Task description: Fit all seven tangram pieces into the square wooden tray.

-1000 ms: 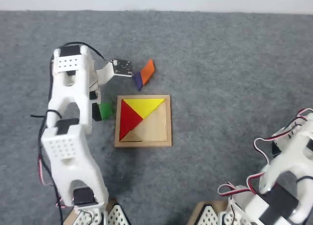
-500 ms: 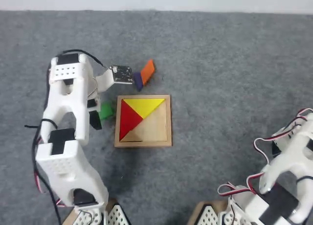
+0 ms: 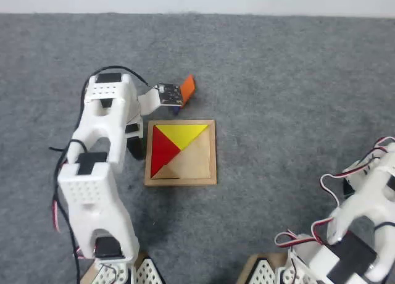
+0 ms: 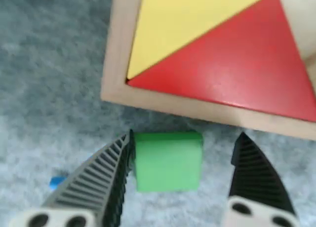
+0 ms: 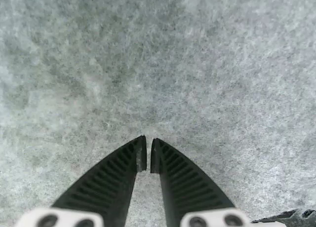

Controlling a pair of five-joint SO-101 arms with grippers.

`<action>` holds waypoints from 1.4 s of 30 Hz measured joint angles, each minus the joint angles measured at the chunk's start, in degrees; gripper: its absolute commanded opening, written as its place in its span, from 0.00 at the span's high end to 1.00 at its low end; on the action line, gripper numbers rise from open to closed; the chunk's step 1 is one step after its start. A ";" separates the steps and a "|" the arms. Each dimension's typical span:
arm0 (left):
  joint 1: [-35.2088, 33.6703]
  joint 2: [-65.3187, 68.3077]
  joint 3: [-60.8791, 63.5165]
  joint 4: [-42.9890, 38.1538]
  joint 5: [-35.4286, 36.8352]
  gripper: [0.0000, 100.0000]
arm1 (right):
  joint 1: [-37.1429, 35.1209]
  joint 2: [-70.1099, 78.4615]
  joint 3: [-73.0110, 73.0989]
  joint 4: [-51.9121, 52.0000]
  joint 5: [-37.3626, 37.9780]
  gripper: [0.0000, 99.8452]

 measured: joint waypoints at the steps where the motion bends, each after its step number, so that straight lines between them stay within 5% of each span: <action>1: -0.09 1.32 -1.14 0.44 0.00 0.69 | 0.00 0.00 0.00 0.00 0.00 0.97; 16: -4.04 13.54 -20.48 14.42 0.26 0.75 | 0.00 0.00 0.00 0.00 0.00 0.97; 42: -4.13 13.10 -21.36 19.52 0.09 0.93 | -0.09 0.00 0.00 0.00 0.00 0.97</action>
